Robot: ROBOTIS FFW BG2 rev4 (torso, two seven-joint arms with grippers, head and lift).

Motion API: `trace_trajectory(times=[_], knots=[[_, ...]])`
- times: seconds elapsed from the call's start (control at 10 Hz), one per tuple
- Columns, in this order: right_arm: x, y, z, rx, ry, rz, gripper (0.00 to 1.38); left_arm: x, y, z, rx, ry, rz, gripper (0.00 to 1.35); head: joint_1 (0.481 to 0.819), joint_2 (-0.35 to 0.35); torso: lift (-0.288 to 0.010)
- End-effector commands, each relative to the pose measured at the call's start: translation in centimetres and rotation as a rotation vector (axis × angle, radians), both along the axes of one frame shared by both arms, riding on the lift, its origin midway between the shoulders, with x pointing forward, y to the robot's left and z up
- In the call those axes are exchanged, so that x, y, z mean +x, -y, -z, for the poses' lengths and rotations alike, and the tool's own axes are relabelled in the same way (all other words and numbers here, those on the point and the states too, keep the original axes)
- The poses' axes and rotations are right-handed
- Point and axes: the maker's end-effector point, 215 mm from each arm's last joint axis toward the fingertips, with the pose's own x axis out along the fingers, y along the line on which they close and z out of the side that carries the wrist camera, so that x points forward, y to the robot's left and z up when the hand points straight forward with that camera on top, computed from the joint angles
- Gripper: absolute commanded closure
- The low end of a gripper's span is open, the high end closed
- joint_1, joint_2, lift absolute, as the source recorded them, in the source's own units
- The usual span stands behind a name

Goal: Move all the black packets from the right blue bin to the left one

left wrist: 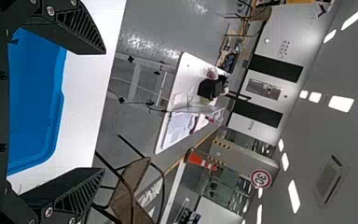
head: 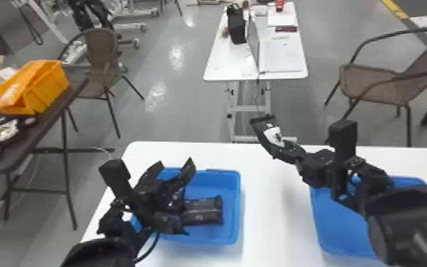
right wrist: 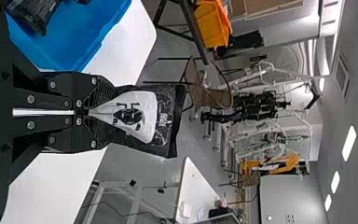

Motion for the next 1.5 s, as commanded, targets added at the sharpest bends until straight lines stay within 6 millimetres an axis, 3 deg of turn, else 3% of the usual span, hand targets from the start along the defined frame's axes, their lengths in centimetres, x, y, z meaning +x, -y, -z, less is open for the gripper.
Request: trace_trajectory(times=[0.0, 0.2, 0.4, 0.5, 0.8, 1.1, 1.4], knots=[[0.0, -2.9, -1.4, 0.009, 0.022, -0.061, 1.14, 0.3, 1.1, -0.3, -0.012, 0.009, 0.012, 0.14, 0.695, 0.191, 0.000], [0.3, -6.0, -3.6, 0.032, 0.066, -0.124, 1.14, 0.9, 3.9, -1.6, -0.086, 0.029, 0.049, 0.14, 0.695, 0.217, 0.000], [-0.4, -8.2, -4.2, 0.040, 0.079, -0.181, 1.14, 1.8, 7.8, -4.5, -0.272, 0.064, 0.092, 0.14, 0.695, 0.217, 0.000], [-0.7, -8.8, -4.2, 0.042, 0.078, -0.194, 1.14, 2.2, 8.6, -5.9, -0.299, 0.097, 0.105, 0.14, 0.695, 0.208, 0.000], [-1.2, -9.7, -4.0, 0.050, 0.064, -0.218, 1.14, 2.6, 8.6, -7.7, -0.345, 0.138, 0.095, 0.14, 0.695, 0.199, 0.000], [-1.8, -11.2, -4.4, 0.063, 0.055, -0.252, 1.14, 2.5, 7.6, -5.7, -0.298, 0.103, 0.063, 0.14, 0.695, 0.216, 0.000], [-3.2, -13.4, -5.0, 0.085, 0.042, -0.321, 1.14, 3.0, 7.3, -5.8, -0.284, 0.110, 0.056, 0.14, 0.695, 0.248, 0.000]])
